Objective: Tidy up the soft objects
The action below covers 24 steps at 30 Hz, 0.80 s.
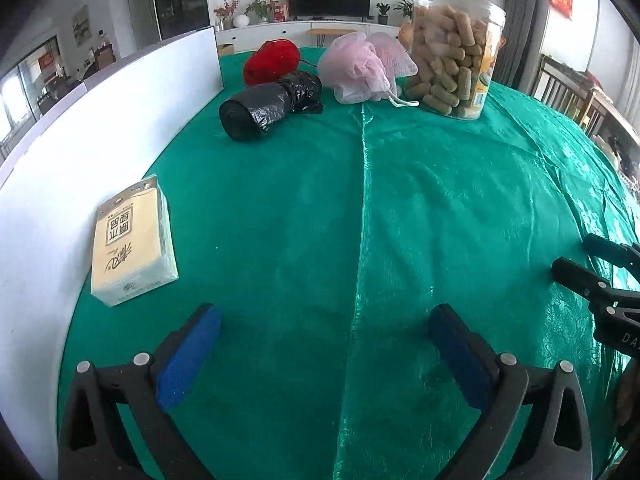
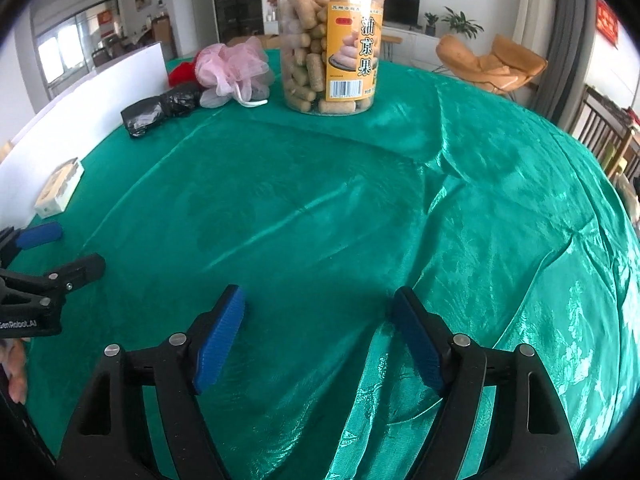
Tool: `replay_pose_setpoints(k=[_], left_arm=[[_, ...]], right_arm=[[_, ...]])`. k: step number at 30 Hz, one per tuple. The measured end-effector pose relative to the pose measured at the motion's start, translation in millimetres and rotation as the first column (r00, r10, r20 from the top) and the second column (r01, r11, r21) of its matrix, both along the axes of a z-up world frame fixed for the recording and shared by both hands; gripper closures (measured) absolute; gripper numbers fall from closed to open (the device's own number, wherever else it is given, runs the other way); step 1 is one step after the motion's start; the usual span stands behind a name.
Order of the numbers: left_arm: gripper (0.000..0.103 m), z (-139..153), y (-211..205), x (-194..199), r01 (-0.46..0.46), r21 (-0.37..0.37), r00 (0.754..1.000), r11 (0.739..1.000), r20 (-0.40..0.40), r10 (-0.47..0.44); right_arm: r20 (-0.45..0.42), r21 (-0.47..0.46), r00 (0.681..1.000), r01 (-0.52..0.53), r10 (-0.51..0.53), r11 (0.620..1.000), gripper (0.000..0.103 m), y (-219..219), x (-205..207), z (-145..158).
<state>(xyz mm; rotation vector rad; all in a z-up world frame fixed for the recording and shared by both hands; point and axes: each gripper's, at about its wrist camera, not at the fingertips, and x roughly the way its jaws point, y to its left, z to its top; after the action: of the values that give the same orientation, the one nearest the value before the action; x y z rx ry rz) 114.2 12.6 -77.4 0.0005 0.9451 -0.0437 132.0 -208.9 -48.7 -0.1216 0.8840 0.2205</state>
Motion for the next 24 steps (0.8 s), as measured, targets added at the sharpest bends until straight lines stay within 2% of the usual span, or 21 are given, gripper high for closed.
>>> replay_pose_setpoints(k=[10, 24], left_arm=[[0.0, -1.6, -1.1, 2.9, 0.004, 0.003, 1.0, 1.0, -0.001, -0.004], [0.0, -1.6, 14.7, 0.8, -0.067, -0.001, 0.998, 0.998, -0.003, 0.067]], right_arm=[[0.0, 0.0, 1.0, 0.0, 0.0, 1.0, 0.023, 0.0, 0.3, 0.0], [0.0, -0.001, 1.0, 0.001, -0.001, 1.0, 0.023, 0.2, 0.6, -0.2]])
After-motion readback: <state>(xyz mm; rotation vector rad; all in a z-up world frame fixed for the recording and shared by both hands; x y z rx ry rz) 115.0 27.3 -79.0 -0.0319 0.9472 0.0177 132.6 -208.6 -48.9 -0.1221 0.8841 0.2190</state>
